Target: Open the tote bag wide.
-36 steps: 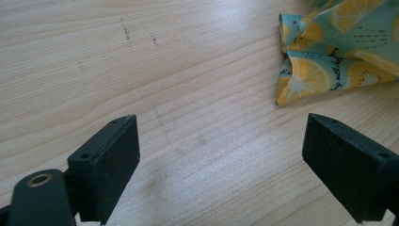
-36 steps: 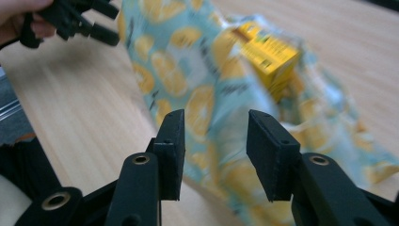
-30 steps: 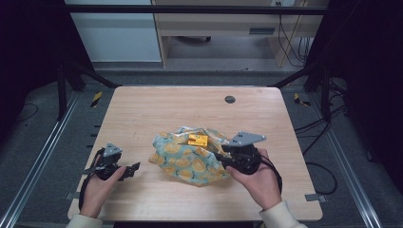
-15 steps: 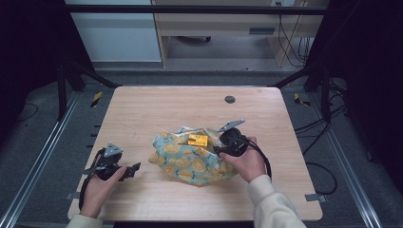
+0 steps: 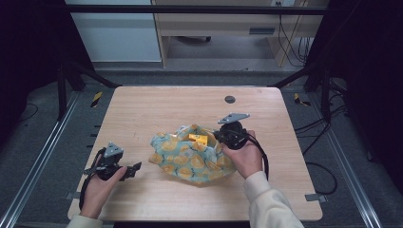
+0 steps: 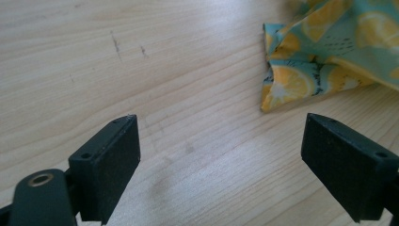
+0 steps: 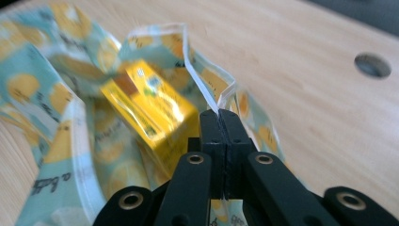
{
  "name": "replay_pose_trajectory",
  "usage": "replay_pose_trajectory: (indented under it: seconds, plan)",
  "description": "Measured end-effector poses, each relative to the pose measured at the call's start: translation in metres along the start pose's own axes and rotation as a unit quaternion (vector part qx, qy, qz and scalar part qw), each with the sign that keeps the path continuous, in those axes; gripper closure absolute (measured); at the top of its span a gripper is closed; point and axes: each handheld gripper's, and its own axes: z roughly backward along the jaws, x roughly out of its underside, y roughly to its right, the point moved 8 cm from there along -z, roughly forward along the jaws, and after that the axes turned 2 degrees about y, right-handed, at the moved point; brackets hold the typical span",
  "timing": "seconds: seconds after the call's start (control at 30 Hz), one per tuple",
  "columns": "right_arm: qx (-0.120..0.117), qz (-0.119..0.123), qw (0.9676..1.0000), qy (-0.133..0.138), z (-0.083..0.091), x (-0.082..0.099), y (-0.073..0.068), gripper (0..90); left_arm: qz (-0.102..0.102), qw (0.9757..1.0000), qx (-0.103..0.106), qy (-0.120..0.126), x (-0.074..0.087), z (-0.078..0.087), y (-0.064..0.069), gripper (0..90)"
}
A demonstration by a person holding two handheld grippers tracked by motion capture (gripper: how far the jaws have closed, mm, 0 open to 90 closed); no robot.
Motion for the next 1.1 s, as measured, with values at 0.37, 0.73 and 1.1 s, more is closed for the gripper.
replay_pose_trajectory:
  seconds: [0.37, 0.73, 1.1]
  plan:
    - [-0.066, 0.028, 0.9966, 0.042, 0.028, -0.01, -0.041, 90.0, -0.032, 0.999, 0.005, 0.032, -0.031, 0.025, 0.009, 14.3]
    - [-0.1, 0.047, 0.9927, 0.049, 0.045, 0.009, -0.072, 90.0, -0.061, 0.997, 0.022, 0.041, -0.057, 0.035, 0.027, 16.2]
    - [-0.1, 0.053, 0.9927, 0.041, 0.044, 0.022, -0.075, 90.0, -0.113, 0.9918, 0.057, -0.016, -0.09, 0.025, 0.044, 16.3]
